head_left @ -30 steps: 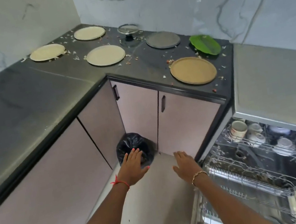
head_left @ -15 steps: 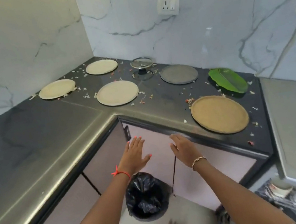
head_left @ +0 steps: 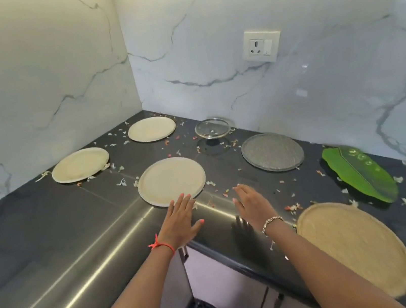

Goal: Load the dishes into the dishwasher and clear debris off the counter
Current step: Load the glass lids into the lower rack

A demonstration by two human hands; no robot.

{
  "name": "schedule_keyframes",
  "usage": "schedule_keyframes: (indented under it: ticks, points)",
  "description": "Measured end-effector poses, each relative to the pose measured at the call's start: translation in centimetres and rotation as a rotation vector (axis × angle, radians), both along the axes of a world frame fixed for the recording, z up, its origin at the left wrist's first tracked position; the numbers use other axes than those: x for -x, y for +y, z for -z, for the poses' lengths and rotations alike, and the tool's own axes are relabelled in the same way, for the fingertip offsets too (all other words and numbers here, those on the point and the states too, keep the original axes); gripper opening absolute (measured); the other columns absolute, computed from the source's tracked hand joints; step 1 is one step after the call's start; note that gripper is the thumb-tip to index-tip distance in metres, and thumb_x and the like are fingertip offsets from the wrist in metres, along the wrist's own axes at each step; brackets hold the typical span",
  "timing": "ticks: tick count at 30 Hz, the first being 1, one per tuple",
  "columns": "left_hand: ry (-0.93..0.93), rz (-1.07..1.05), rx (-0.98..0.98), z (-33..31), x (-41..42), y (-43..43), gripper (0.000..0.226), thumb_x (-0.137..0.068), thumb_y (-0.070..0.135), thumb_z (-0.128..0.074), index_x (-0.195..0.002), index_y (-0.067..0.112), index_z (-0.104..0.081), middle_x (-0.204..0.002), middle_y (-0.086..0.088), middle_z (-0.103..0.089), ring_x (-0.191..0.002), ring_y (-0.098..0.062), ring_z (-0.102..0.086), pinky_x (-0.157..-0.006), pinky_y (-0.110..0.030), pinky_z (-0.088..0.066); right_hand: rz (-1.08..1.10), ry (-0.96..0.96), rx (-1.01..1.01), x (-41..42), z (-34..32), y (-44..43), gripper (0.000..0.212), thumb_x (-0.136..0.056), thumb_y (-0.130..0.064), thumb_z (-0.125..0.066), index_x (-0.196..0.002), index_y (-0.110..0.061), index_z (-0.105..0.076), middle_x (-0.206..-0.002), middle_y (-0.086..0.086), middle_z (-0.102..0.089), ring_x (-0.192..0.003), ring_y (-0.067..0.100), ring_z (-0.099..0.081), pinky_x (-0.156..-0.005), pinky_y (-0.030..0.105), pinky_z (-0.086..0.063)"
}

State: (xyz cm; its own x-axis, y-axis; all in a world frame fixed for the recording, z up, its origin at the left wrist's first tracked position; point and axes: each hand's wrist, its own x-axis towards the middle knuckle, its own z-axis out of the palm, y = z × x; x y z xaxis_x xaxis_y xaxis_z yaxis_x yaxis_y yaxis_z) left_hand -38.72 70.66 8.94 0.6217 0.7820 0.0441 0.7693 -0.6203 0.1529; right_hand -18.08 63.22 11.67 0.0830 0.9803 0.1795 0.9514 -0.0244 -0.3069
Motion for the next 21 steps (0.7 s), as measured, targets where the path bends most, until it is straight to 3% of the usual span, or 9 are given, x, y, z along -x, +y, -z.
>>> schedule_keyframes:
  ticks: [3, 6, 8, 10, 12, 18, 21]
  points:
    - [-0.029, -0.002, 0.007, -0.1, -1.0, 3.9, 0.094, -0.07, 0.065, -0.004, -0.147, 0.014, -0.021, -0.157, 0.0, -0.012, -0.146, -0.016, -0.001, -0.117, -0.035, 0.001, 0.038, 0.004, 0.043, -0.9, 0.3, 3.2, 0.041, -0.099, -0.021, -0.037, -0.135, -0.004, -0.039, -0.142, 0.012, -0.039, -0.134, 0.021, -0.034, -0.11, 0.026, -0.024]
    - [-0.024, 0.014, 0.027, 0.0, -1.6, 8.2, 0.102, -0.063, 0.065, 0.004, -0.147, 0.015, -0.019, -0.157, -0.001, -0.01, -0.146, -0.017, -0.001, -0.117, -0.036, 0.0, 0.093, 0.034, 0.062, -1.8, 0.6, 6.7, 0.039, -0.098, -0.021, -0.036, -0.133, -0.004, -0.041, -0.137, 0.011, -0.043, -0.128, 0.024, -0.04, -0.107, 0.028, -0.03]
    - [0.0, 0.031, 0.054, -0.1, -1.9, 11.2, 0.096, -0.069, 0.066, 0.0, -0.148, 0.014, -0.017, -0.158, -0.001, -0.008, -0.146, -0.017, 0.0, -0.117, -0.037, 0.001, 0.156, 0.083, 0.06, -2.1, 0.6, 9.2, 0.037, -0.099, -0.021, -0.037, -0.131, -0.004, -0.044, -0.133, 0.01, -0.046, -0.123, 0.024, -0.043, -0.103, 0.029, -0.033]
    - [0.004, 0.033, 0.061, -0.2, -2.2, 14.1, 0.075, -0.089, 0.059, -0.021, -0.148, 0.014, -0.016, -0.158, -0.002, -0.007, -0.146, -0.017, -0.001, -0.117, -0.037, 0.001, 0.203, 0.12, 0.061, -2.3, 0.4, 11.3, 0.037, -0.099, -0.022, -0.037, -0.13, -0.004, -0.045, -0.131, 0.009, -0.047, -0.121, 0.024, -0.046, -0.101, 0.029, -0.035]
    - [-0.009, 0.051, 0.093, -0.2, -2.7, 16.9, 0.066, -0.096, 0.047, -0.036, -0.148, 0.013, -0.015, -0.158, -0.002, -0.007, -0.146, -0.018, -0.002, -0.117, -0.036, 0.0, 0.266, 0.191, 0.07, -2.8, 0.4, 13.8, 0.037, -0.098, -0.022, -0.039, -0.129, -0.003, -0.046, -0.129, 0.01, -0.048, -0.119, 0.024, -0.047, -0.101, 0.03, -0.036]
    - [-0.003, 0.131, 0.107, 0.4, -4.3, 24.6, 0.069, -0.095, 0.047, -0.039, -0.148, 0.01, -0.013, -0.157, -0.004, -0.009, -0.146, -0.018, -0.003, -0.119, -0.037, -0.001, 0.516, 0.463, -0.014, -3.9, -0.1, 20.7, 0.033, -0.096, -0.022, -0.045, -0.121, -0.001, -0.053, -0.114, 0.015, -0.059, -0.106, 0.027, -0.054, -0.092, 0.033, -0.04]
    - [0.043, 0.119, 0.152, 0.7, -5.5, 27.2, 0.074, -0.095, 0.051, -0.037, -0.15, 0.01, -0.008, -0.158, -0.005, -0.003, -0.146, -0.019, 0.002, -0.116, -0.038, 0.002, 0.627, 0.598, -0.024, -5.1, -0.1, 23.9, 0.036, -0.095, -0.031, -0.044, -0.117, -0.004, -0.053, -0.107, 0.018, -0.061, -0.091, 0.03, -0.06, -0.08, 0.04, -0.052]
